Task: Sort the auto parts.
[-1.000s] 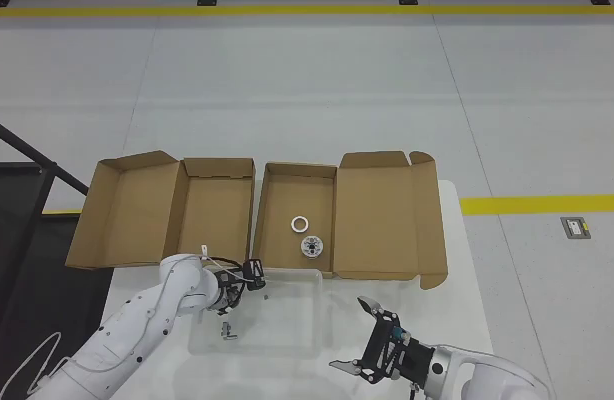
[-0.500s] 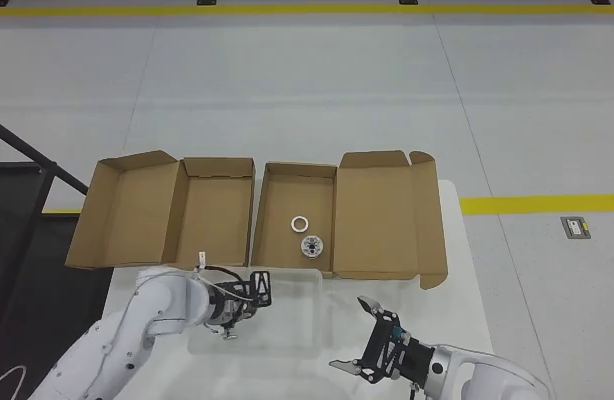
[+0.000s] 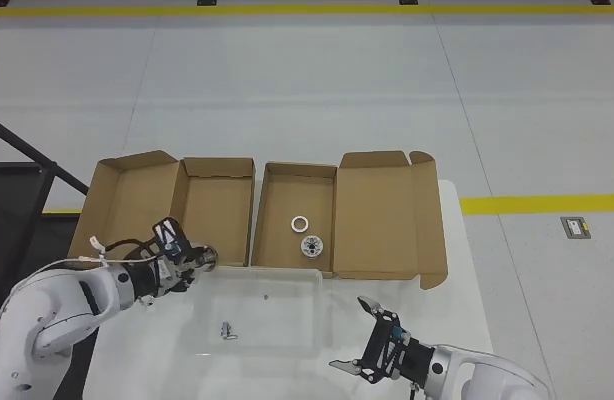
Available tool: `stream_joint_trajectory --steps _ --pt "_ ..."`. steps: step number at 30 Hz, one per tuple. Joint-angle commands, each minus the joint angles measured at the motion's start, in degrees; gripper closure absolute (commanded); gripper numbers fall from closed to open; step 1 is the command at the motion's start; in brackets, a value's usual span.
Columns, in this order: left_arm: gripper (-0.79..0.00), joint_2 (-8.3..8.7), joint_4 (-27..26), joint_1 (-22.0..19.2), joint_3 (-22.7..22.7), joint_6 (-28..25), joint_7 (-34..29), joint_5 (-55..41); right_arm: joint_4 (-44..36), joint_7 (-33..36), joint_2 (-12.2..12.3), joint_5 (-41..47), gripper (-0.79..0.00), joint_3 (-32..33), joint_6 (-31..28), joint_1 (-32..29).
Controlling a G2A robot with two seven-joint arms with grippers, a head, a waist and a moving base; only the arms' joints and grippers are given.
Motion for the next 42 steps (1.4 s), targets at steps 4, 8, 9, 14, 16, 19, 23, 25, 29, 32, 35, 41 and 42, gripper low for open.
stream_joint_trajectory --steps 4,8,9,14,16,19,23,25,29,32,35,41,42 --pt "0.000 -0.12 0.66 -0.23 0.25 3.11 -0.03 0.24 0.00 0.00 0.00 0.00 -0.785 0.00 0.00 0.00" --pt "0.000 -0.12 0.66 -0.23 0.25 3.11 -0.03 0.24 0.00 0.00 0.00 0.00 -0.785 0.00 0.00 0.00" --pt "0.000 -0.12 0.66 -0.23 0.25 3.11 -0.03 0.24 0.00 0.00 0.00 0.00 -0.785 0.00 0.00 0.00" --pt "0.000 -0.34 0.22 0.28 1.10 4.94 0.32 1.08 0.00 0.00 0.00 0.00 -0.785 0.00 0.00 0.00" --pt "0.000 -0.74 2.44 -1.68 2.46 5.61 -0.65 -3.39 0.00 0.00 0.00 0.00 -0.785 0.00 0.00 0.00" --pt "0.000 -2.00 7.84 -8.28 7.01 10.89 -3.29 -7.86 0.00 0.00 0.00 0.00 -0.785 0.00 0.00 0.00" --pt "0.000 -4.81 19.67 -20.64 15.78 15.33 -5.81 -12.91 0.00 0.00 0.00 0.00 -0.785 0.00 0.00 0.00" --pt "0.000 -6.61 26.36 -26.71 20.45 17.06 -6.18 -14.00 0.00 0.00 0.00 0.00 -0.785 0.00 0.00 0.00" --pt "0.000 -10.90 39.69 -37.15 29.68 20.36 -5.00 -13.57 0.00 0.00 0.00 0.00 -0.785 0.00 0.00 0.00" --pt "0.000 -14.42 48.97 -43.32 35.77 20.48 -5.78 -14.08 0.00 0.00 0.00 0.00 -0.785 0.00 0.00 0.00" --pt "0.000 -17.76 56.33 -47.67 40.47 19.26 -6.53 -14.42 0.00 0.00 0.00 0.00 -0.785 0.00 0.00 0.00" --pt "0.000 -23.20 65.64 -52.16 47.06 18.44 -5.72 -11.18 0.00 0.00 0.00 0.00 -0.785 0.00 0.00 0.00" --pt "0.000 -23.96 66.61 -52.54 47.95 18.71 -5.35 -10.18 0.00 0.00 0.00 0.00 -0.785 0.00 0.00 0.00"
